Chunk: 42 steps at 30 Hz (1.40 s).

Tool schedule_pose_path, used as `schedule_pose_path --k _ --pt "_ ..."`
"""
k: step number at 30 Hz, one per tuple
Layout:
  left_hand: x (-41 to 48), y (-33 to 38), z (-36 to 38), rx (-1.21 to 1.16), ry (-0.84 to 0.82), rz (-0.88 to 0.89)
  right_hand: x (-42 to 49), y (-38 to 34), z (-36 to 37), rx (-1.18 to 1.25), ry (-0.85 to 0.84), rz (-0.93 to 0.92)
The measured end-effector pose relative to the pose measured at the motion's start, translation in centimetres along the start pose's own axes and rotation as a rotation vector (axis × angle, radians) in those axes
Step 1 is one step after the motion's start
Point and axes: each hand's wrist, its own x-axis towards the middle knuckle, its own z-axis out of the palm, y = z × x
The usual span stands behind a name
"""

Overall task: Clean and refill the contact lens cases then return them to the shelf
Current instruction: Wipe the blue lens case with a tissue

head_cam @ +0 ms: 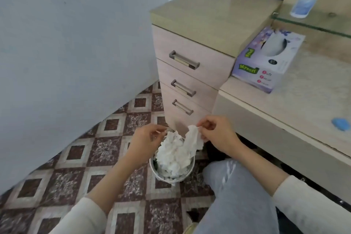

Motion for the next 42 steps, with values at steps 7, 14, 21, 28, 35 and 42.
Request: schedule_pose_path --k 7,14,21,28,35,42 --pt "-0.6 -5.5 0.1 0.03 -0.03 -0.116 3.8 5.2 7.0 -0.151 -0.075 0.128" --pt "0.1 -8.6 1.0 0.069 -0.075 -0.187 5.8 9.5 10.7 -0.24 -0.213 0.262" --pt "1.7 -8.2 2.0 0.044 -0.117 -0.203 7.6 10.5 11.4 -0.242 -0.49 0.352" --pt "2.4 -7.5 2.3 0.039 -0.122 -0.214 8.0 11.1 10.2 -0.255 -0.447 0.331" --pt "2.9 -5.8 2.6 0.03 -0.153 -0.209 7.0 10.1 7.9 -0.176 -0.379 0.322" --pt "3.1 -1.3 2.3 0.051 -0.164 -0.081 3.6 4.9 3.4 -0.074 -0.303 0.223"
